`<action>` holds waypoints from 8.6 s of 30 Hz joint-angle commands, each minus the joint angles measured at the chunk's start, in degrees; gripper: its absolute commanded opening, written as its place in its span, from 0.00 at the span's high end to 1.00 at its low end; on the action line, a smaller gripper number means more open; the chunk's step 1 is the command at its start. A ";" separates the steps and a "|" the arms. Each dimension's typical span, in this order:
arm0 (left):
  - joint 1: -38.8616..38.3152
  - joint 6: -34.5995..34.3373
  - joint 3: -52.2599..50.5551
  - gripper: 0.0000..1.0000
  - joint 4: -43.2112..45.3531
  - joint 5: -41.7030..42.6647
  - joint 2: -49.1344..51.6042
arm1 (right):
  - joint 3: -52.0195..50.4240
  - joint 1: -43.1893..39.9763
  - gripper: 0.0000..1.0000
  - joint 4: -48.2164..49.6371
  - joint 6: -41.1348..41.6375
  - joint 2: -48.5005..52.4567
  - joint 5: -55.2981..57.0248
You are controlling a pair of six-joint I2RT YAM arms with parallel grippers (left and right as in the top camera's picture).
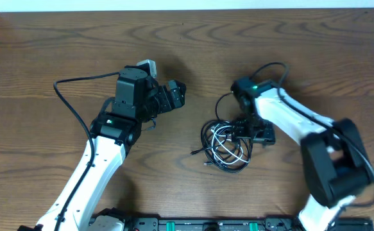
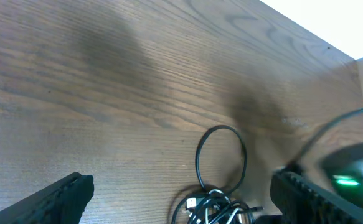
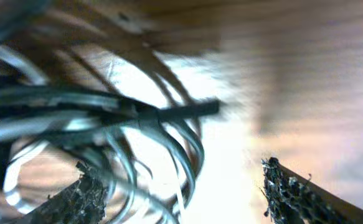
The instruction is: Untangle cables
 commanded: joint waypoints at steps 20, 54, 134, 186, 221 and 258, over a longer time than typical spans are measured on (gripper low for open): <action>-0.07 0.57 1.42 0.03 0.07 0.63 0.22 | -2.80 0.90 0.71 2.82 38.60 -12.74 -8.94; -0.07 0.57 1.42 0.03 0.04 0.63 0.22 | -1.49 2.45 0.99 11.10 28.76 -12.31 -13.49; -0.07 0.57 1.42 0.03 0.07 0.63 0.22 | -4.24 3.15 0.47 13.94 38.45 -6.54 -6.67; -0.07 0.55 1.42 0.03 0.07 0.63 0.22 | -14.97 -5.40 0.94 29.99 -13.57 -22.43 -19.85; -0.07 0.57 1.42 0.03 0.07 0.63 0.22 | -15.26 -0.55 0.84 31.50 -11.65 -7.06 -12.50; -0.07 0.57 1.42 0.03 0.07 0.63 0.22 | -7.02 -1.81 0.87 23.93 -20.31 -13.07 -23.06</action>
